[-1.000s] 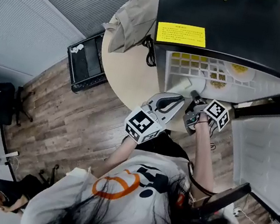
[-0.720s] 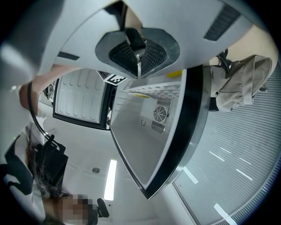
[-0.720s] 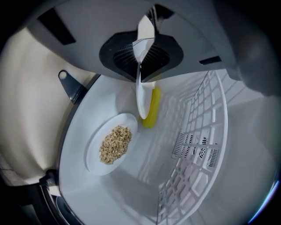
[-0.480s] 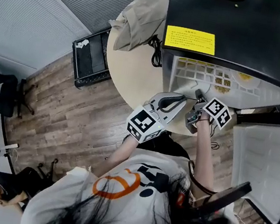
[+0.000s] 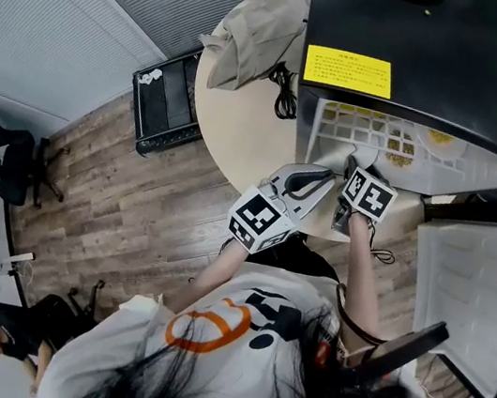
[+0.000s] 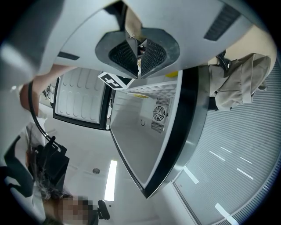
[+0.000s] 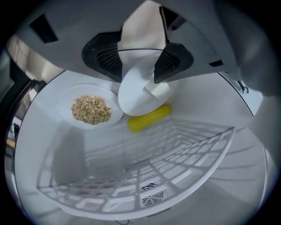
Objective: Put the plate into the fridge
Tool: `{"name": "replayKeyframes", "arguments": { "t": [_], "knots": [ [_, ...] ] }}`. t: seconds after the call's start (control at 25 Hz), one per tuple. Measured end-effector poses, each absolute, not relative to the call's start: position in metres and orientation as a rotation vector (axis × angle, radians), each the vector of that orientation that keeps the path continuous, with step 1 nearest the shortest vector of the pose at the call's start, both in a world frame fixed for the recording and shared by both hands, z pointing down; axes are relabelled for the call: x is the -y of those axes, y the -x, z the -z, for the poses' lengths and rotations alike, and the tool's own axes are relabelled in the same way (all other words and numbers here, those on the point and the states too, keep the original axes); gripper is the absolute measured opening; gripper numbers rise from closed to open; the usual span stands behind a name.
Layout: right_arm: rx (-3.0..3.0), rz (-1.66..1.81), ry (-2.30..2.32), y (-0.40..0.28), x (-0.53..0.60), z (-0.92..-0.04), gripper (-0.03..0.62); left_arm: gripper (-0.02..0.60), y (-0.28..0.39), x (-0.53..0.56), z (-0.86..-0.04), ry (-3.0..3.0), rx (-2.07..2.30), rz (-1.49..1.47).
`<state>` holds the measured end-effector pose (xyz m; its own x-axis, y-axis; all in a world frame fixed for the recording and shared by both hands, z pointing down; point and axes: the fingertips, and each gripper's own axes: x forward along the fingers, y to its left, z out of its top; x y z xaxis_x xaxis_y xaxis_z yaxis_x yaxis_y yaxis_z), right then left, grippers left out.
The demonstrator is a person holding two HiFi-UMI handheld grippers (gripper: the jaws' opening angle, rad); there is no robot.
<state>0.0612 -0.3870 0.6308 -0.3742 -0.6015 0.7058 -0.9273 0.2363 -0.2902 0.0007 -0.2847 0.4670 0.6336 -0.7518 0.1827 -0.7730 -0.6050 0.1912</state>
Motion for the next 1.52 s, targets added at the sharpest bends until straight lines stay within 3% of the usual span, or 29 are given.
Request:
{"name": "replayKeyframes", "arguments": {
  "t": [0.16,0.88,1.2,1.52],
  "knots": [
    [2.046,-0.8,-1.384,-0.065,0.386,-0.626,0.235,0.018,0.003,0.284,-0.467,-2.604,1.245,-0.12],
    [2.202,-0.918,-1.419,-0.064,0.374,-0.583,0.232,0.018,0.005,0.278,-0.463,-2.634,1.199,-0.108],
    [2.248,-0.912,-1.485,-0.062,0.355,-0.558,0.096,0.018,0.012,0.268,-0.462,-2.651,1.161,-0.113],
    [2.3,-0.944,-1.547,-0.05,0.329,-0.531,0.071,0.018,0.021,0.25,-0.459,-2.694,1.082,-0.114]
  ]
}}
